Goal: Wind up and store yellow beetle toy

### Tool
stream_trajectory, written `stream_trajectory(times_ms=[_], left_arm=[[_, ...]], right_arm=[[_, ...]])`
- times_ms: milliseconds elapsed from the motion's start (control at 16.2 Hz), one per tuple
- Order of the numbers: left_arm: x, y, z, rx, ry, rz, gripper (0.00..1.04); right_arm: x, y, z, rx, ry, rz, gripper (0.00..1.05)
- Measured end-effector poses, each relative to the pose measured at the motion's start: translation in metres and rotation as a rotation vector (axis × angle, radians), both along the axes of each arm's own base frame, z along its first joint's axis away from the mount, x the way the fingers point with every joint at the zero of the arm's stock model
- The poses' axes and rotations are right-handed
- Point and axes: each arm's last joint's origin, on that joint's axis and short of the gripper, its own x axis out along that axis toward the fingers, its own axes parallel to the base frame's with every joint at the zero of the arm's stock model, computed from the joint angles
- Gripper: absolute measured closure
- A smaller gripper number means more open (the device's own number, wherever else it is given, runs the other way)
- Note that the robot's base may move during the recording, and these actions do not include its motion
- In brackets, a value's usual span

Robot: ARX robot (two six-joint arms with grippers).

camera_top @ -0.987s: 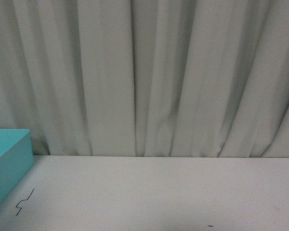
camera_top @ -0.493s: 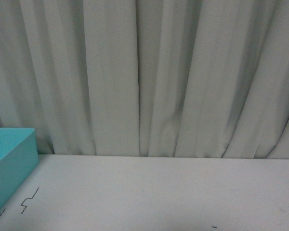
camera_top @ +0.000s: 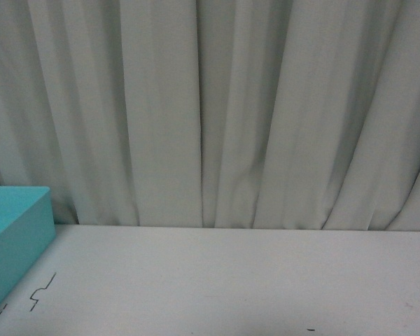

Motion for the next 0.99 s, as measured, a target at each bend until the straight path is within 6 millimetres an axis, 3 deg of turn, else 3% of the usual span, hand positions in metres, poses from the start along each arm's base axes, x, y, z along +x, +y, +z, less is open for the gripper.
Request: stream_trajectory(times_ms=[555,617,987], left_arm=[[-0.013,0.0,-0.013,0.0,0.046,-0.004,1.03],[-0.017,0.0,-0.008,0.0,-0.02,-0.002,1.03],[-0.017,0.0,-0.01,-0.002,0.0,0.0,1.02]], right_arm=[[0.0,0.0,0.0,0.0,0.0,0.0,0.07],[0.0,0.0,0.0,0.0,0.0,0.0,0.07],[0.0,0.0,0.0,0.0,0.0,0.0,0.07]])
